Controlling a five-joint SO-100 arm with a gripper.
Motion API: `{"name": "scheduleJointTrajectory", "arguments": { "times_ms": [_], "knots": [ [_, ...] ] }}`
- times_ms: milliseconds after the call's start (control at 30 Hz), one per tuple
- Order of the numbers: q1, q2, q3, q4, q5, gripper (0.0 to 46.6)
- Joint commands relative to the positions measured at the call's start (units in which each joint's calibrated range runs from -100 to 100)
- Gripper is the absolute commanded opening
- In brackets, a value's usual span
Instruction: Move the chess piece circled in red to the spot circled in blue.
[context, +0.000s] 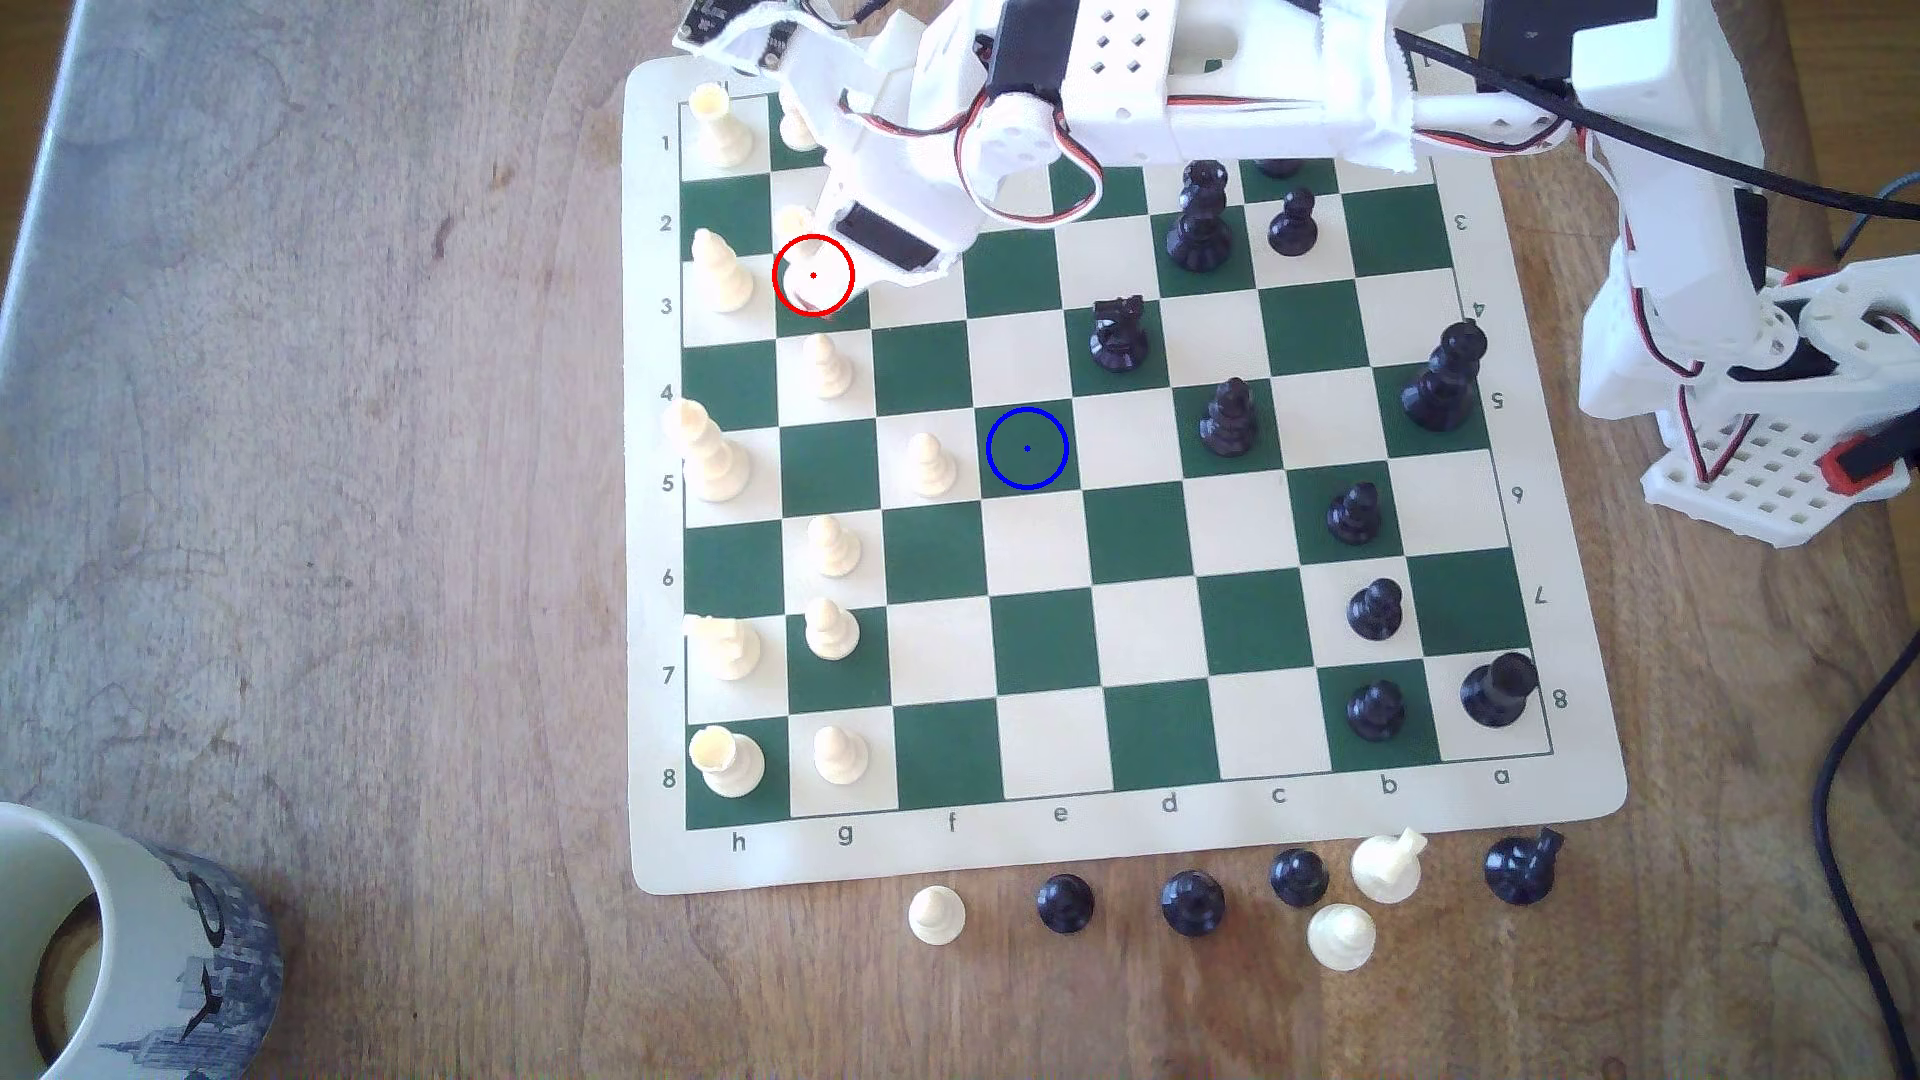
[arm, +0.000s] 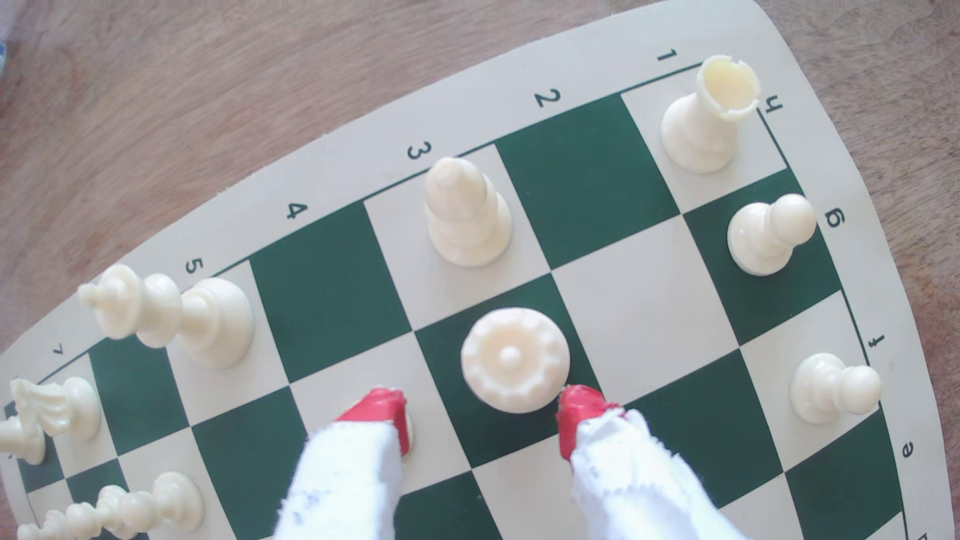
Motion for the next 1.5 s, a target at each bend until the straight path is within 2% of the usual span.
{"name": "scheduleJointTrajectory", "arguments": {
  "times_ms": [0,467,767,1467],
  "knots": [
    [0.2,-2.14,-5.69,-1.35,0.34,15.4],
    [0.91,-1.12,-5.15,-5.36,1.17,15.5],
    [0.75,-0.95,-4.78,-5.44,1.17,13.7],
    [0.28,-0.35,-5.42,-7.41,0.73,12.8]
  ]
}}
